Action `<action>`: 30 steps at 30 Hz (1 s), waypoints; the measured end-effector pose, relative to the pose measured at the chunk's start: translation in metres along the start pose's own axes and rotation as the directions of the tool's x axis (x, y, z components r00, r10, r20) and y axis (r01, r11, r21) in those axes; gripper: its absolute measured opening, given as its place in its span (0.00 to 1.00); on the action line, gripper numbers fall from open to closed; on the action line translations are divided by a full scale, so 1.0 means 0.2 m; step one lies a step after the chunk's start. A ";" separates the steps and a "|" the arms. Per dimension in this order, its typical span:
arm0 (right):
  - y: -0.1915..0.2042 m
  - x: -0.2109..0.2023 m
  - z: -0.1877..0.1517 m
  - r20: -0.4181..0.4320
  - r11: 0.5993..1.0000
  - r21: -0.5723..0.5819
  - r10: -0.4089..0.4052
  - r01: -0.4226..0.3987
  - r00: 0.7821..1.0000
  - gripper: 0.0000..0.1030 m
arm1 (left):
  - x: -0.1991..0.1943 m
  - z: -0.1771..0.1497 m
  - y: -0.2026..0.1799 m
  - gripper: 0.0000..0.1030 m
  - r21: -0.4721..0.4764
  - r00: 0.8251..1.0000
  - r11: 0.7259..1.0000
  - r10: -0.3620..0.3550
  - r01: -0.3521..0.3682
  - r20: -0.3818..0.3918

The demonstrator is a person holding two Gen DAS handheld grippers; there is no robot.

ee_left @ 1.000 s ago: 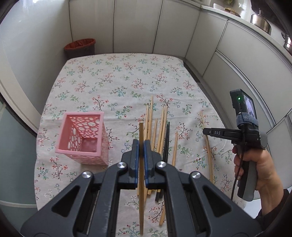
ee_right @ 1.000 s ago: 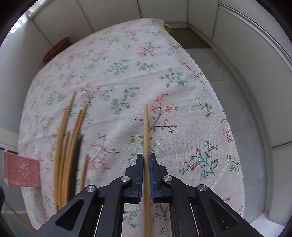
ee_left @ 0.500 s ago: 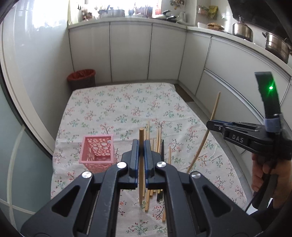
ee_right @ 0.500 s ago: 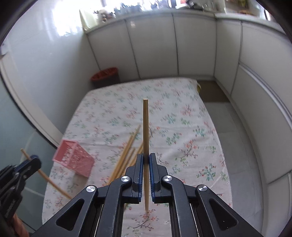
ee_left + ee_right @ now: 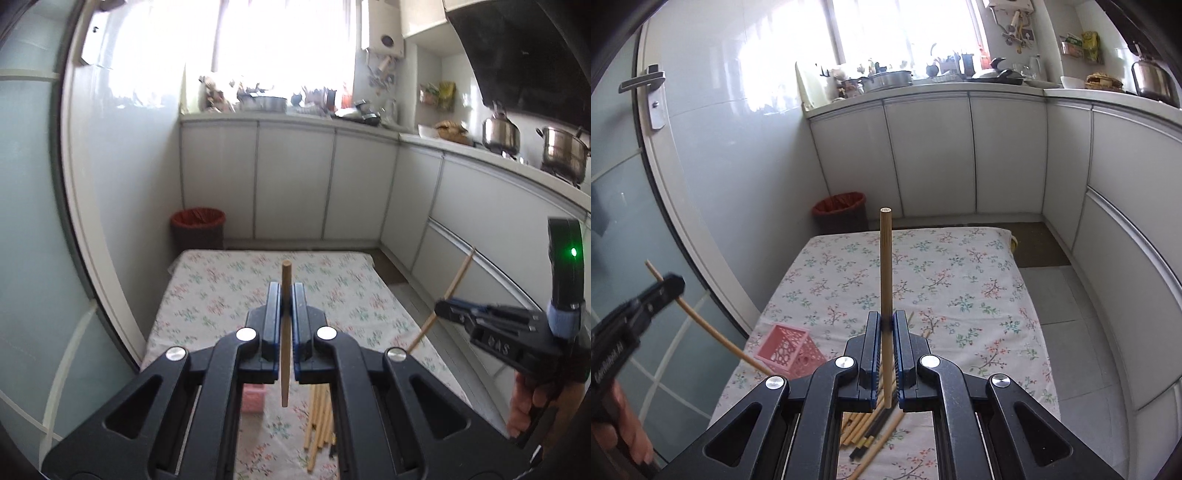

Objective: Organize utensils
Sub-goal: 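Lift the chopstick upright with the left gripper and carry it over the pink basket, then lower the chopstick into the pink basket and open the left gripper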

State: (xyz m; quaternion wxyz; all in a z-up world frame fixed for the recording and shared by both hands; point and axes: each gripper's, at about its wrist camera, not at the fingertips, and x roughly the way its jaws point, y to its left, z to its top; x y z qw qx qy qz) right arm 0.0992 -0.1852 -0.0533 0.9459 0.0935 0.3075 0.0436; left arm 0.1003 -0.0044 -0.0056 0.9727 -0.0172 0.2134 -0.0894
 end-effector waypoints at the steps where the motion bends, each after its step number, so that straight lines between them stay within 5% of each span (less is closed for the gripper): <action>1: 0.01 0.00 0.00 0.000 1.000 -0.002 0.004 -0.004 1.000 0.06 | 0.00 0.01 0.02 0.05 -0.003 1.000 1.000 0.016 -0.016 0.021; 9: 0.05 0.03 -0.01 -0.009 1.000 -0.002 0.028 -0.028 1.000 0.06 | 0.09 0.01 0.15 0.05 -0.073 0.992 0.993 0.101 -0.095 0.079; 19: 0.11 0.08 -0.03 -0.029 0.999 -0.013 0.049 -0.049 0.998 0.06 | 0.37 -0.10 0.24 0.05 -0.123 0.985 0.985 0.105 -0.121 -0.134; 30: 0.14 0.13 -0.03 -0.051 0.997 0.003 0.073 -0.073 0.996 0.06 | 0.44 -0.13 0.26 0.09 -0.133 0.979 0.985 0.089 -0.114 -0.183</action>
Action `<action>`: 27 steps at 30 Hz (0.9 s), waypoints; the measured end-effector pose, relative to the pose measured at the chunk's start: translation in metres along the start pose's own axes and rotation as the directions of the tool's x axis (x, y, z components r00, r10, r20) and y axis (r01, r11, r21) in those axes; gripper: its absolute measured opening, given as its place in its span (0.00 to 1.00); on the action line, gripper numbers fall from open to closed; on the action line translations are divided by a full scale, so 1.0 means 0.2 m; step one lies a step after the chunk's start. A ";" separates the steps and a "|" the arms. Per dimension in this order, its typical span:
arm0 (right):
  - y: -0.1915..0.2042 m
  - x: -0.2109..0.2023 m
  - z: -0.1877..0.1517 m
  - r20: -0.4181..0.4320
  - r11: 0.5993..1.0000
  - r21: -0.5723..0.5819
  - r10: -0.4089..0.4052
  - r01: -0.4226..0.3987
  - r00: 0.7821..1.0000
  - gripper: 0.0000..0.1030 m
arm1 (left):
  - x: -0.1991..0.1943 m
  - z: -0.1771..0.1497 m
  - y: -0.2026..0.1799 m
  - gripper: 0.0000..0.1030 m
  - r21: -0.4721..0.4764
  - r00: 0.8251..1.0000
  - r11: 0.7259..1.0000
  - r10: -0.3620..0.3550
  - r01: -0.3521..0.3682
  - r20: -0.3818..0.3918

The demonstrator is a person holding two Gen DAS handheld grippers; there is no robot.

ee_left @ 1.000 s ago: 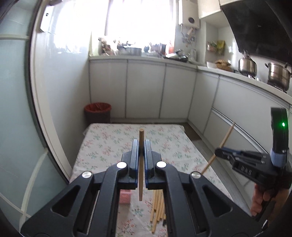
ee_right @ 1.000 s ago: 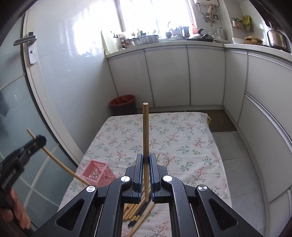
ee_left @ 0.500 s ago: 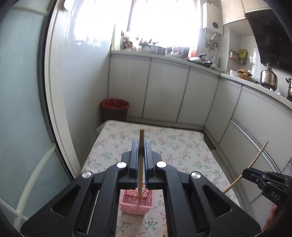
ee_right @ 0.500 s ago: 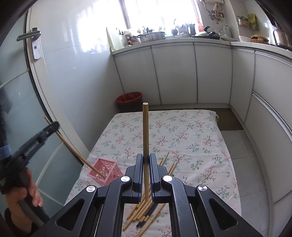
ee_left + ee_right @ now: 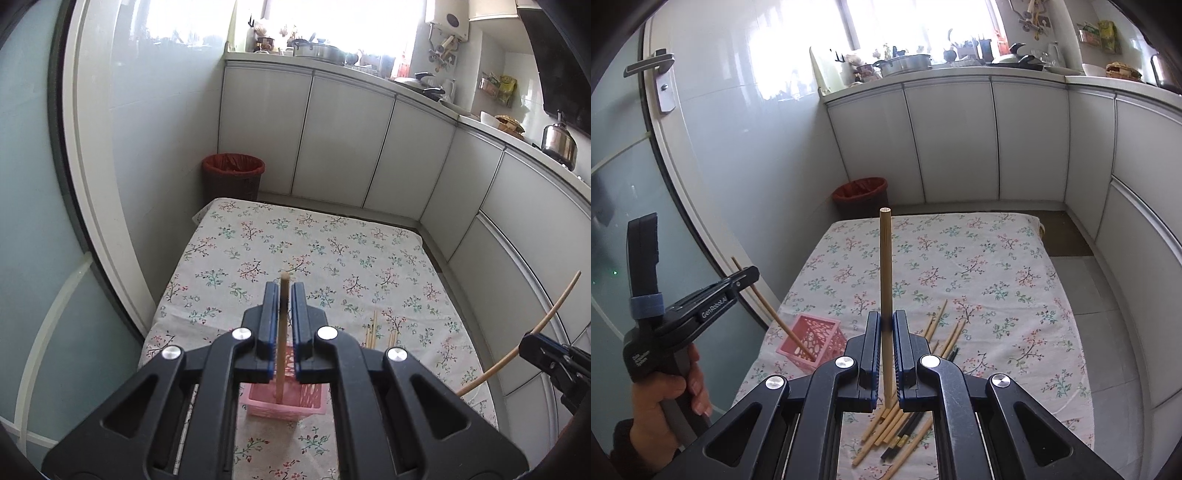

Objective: Organize utensils
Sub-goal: 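Lower the chopstick into the pink basket and open the left gripper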

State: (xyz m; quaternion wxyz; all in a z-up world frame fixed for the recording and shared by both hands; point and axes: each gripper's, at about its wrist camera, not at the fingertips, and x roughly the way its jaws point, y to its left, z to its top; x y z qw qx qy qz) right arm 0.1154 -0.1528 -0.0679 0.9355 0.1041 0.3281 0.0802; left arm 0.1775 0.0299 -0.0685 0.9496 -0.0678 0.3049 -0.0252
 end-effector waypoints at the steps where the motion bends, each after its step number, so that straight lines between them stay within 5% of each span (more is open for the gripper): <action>1: 0.00 0.00 0.00 0.001 1.000 0.003 0.003 -0.003 1.000 0.06 | 0.00 0.01 0.00 0.16 0.007 1.000 1.000 0.011 -0.011 0.003; 3: 0.02 0.01 0.01 0.004 1.000 0.010 0.010 -0.011 1.000 0.06 | -0.02 0.01 0.00 0.32 0.021 0.999 0.999 0.034 -0.034 0.018; 10: 0.10 0.01 0.05 0.048 0.998 0.023 0.049 -0.050 0.998 0.06 | -0.14 0.00 0.07 0.58 0.029 0.999 0.999 0.045 -0.046 0.025; 19: 0.23 0.03 0.14 0.134 0.989 0.037 0.135 -0.141 0.982 0.06 | -0.16 -0.07 0.19 0.66 0.001 0.996 0.998 0.070 -0.070 -0.059; 27: 0.30 0.29 0.11 0.077 0.988 0.067 0.136 -0.141 0.988 0.06 | -0.08 -0.12 0.26 0.67 -0.029 0.986 0.995 0.087 -0.092 -0.139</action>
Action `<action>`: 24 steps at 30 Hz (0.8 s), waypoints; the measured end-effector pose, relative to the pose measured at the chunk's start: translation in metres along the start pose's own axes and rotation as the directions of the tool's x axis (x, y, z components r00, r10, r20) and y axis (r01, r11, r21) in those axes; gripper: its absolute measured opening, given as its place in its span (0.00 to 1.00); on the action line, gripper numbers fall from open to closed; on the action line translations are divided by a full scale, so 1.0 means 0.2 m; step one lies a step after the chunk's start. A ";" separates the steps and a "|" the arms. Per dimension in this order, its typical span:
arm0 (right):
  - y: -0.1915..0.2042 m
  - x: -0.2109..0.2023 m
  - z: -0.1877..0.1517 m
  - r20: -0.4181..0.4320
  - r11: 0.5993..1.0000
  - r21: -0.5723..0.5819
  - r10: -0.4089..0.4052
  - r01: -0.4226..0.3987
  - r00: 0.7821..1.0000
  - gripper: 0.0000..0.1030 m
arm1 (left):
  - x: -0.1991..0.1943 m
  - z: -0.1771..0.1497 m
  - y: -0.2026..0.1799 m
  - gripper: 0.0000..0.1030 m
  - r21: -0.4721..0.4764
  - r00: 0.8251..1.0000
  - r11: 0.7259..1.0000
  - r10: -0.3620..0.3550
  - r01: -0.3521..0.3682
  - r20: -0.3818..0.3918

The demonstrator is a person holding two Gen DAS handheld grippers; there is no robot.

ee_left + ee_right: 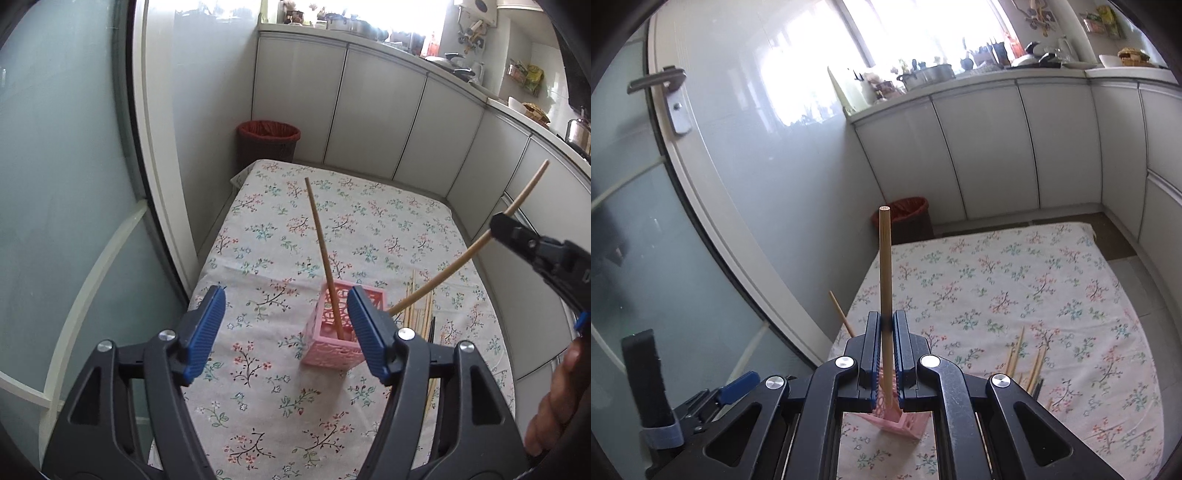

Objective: Organize utensils
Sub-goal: 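Lower the chopstick into the pink basket and open the left gripper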

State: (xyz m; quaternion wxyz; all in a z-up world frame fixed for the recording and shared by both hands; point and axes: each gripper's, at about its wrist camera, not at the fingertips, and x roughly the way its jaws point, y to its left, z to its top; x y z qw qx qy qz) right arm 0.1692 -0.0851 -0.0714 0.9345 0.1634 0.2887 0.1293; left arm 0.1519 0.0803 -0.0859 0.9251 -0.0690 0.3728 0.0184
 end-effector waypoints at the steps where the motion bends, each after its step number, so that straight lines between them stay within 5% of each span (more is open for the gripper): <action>1: 0.00 0.04 -0.01 -0.016 1.000 -0.002 -0.003 0.003 1.000 0.07 | 0.00 0.00 0.00 0.67 0.002 1.000 1.000 0.006 -0.006 -0.003; 11: -0.01 0.18 -0.08 -0.087 1.000 -0.009 -0.024 0.023 0.996 0.08 | 0.00 -0.01 0.01 0.67 0.007 1.000 1.000 0.004 -0.003 -0.010; 17: -0.02 0.10 -0.06 -0.058 1.000 0.010 -0.029 0.030 0.998 0.40 | -0.01 -0.01 0.00 0.70 0.015 1.000 1.000 -0.002 0.003 -0.003; 24: -0.09 -0.08 -0.02 -0.027 0.998 -0.006 -0.062 0.062 0.998 0.57 | -0.04 -0.02 -0.05 0.78 0.037 1.000 0.999 -0.031 0.031 0.004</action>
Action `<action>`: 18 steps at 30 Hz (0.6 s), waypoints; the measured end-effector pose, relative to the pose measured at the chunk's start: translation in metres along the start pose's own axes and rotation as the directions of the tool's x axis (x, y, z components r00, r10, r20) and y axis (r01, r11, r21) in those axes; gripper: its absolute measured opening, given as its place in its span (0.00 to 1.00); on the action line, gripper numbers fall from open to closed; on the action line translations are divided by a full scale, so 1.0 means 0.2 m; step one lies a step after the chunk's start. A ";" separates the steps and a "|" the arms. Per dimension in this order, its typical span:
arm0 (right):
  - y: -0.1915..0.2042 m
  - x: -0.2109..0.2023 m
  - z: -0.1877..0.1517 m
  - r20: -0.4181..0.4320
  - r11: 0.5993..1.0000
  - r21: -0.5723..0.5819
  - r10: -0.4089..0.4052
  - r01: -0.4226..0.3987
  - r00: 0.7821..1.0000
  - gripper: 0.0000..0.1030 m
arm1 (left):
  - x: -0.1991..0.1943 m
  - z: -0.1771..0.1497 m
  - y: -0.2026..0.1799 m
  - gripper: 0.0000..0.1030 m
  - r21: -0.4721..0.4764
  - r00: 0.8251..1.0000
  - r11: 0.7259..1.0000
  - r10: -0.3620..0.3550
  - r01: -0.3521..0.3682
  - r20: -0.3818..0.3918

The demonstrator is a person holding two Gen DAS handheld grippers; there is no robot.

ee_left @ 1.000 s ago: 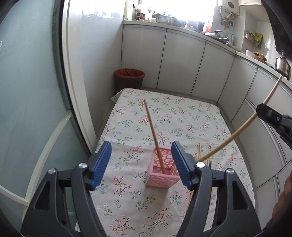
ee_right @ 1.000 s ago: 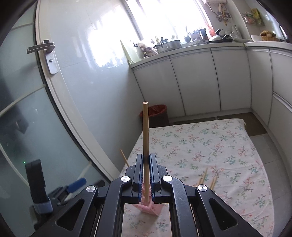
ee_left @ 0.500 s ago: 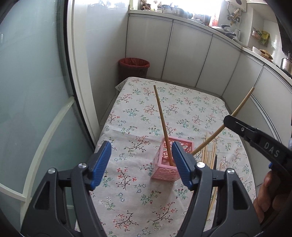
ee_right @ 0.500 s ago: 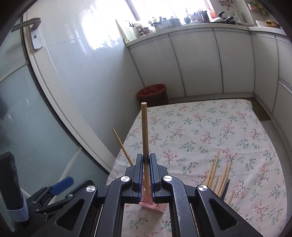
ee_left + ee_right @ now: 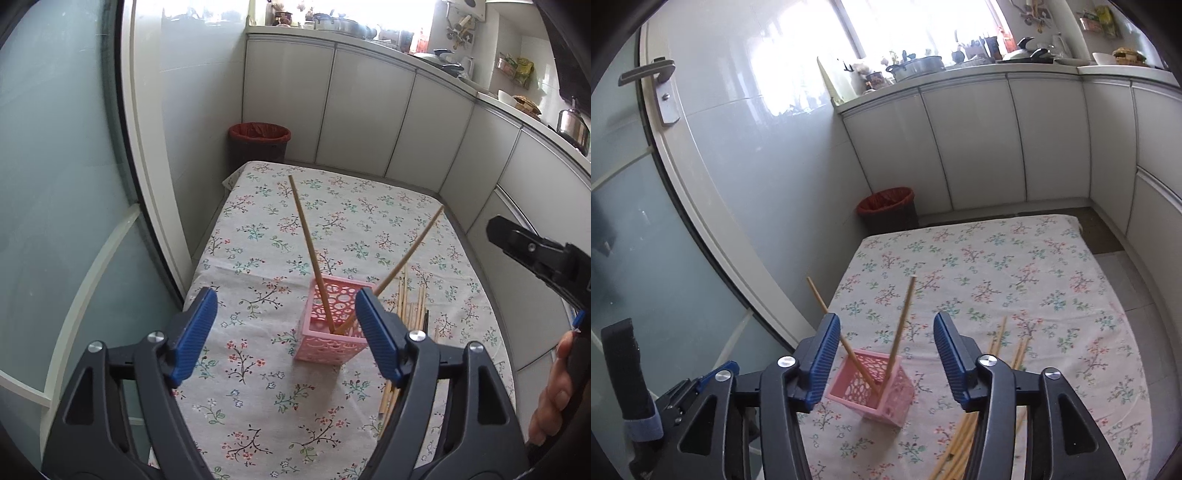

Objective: Organize utensils
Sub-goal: 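Lower the chopstick into the pink basket and open the left gripper, then lower the left gripper onto the chopstick pile and close on another chopstick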

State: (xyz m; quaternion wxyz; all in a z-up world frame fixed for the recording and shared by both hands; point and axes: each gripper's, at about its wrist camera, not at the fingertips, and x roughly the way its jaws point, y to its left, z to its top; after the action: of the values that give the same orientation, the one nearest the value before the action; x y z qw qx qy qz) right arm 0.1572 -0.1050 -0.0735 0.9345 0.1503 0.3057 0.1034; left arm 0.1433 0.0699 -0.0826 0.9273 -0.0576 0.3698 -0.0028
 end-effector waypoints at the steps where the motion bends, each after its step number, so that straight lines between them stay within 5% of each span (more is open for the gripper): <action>1: -0.02 -0.02 0.00 -0.002 1.000 0.000 -0.008 0.008 1.000 0.59 | 0.00 0.00 -0.01 0.80 0.001 1.000 1.000 -0.007 0.007 -0.002; 9: -0.21 -0.15 -0.06 -0.058 0.996 -0.021 -0.093 0.092 0.994 0.76 | 0.00 -0.05 -0.12 0.90 0.042 0.996 0.997 -0.060 0.063 -0.063; 18: -0.47 -0.20 -0.16 -0.143 0.978 -0.031 -0.207 0.205 0.968 0.79 | 0.02 -0.16 -0.40 0.90 0.197 0.987 0.974 -0.086 0.111 -0.133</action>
State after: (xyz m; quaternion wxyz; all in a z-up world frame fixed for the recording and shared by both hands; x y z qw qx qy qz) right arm 0.1157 -0.1977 -0.1089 0.9165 0.1022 0.3864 0.0190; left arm 0.1262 -0.0123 -0.0994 0.9023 0.0197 0.4211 -0.0904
